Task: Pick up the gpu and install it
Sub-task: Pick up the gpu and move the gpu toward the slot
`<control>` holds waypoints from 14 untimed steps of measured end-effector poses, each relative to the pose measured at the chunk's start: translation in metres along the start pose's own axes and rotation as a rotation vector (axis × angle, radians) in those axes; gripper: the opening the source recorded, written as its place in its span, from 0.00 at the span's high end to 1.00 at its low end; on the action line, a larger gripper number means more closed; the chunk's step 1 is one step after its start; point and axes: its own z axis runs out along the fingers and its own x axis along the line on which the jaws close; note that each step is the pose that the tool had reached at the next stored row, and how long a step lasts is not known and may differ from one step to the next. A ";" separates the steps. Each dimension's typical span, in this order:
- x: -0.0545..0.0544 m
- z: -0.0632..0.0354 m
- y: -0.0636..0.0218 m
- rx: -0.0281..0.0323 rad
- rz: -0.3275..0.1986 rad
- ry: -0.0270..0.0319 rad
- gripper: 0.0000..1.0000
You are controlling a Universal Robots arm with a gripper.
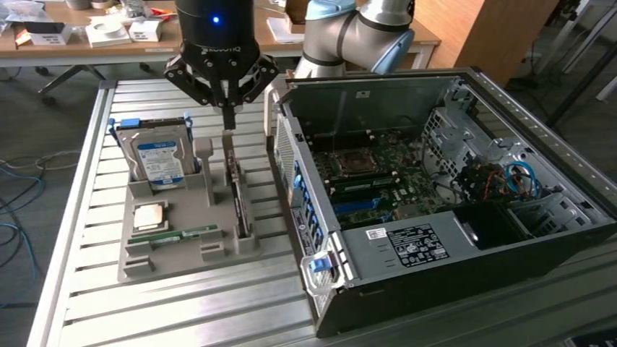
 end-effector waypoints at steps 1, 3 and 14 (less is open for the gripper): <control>0.000 0.0000 0.0000 0.0000 0.000 0.0000 0.89; 0.000 0.0000 0.0000 0.0000 0.000 0.0000 0.89; 0.000 0.0000 0.0000 0.0000 0.000 0.0000 0.77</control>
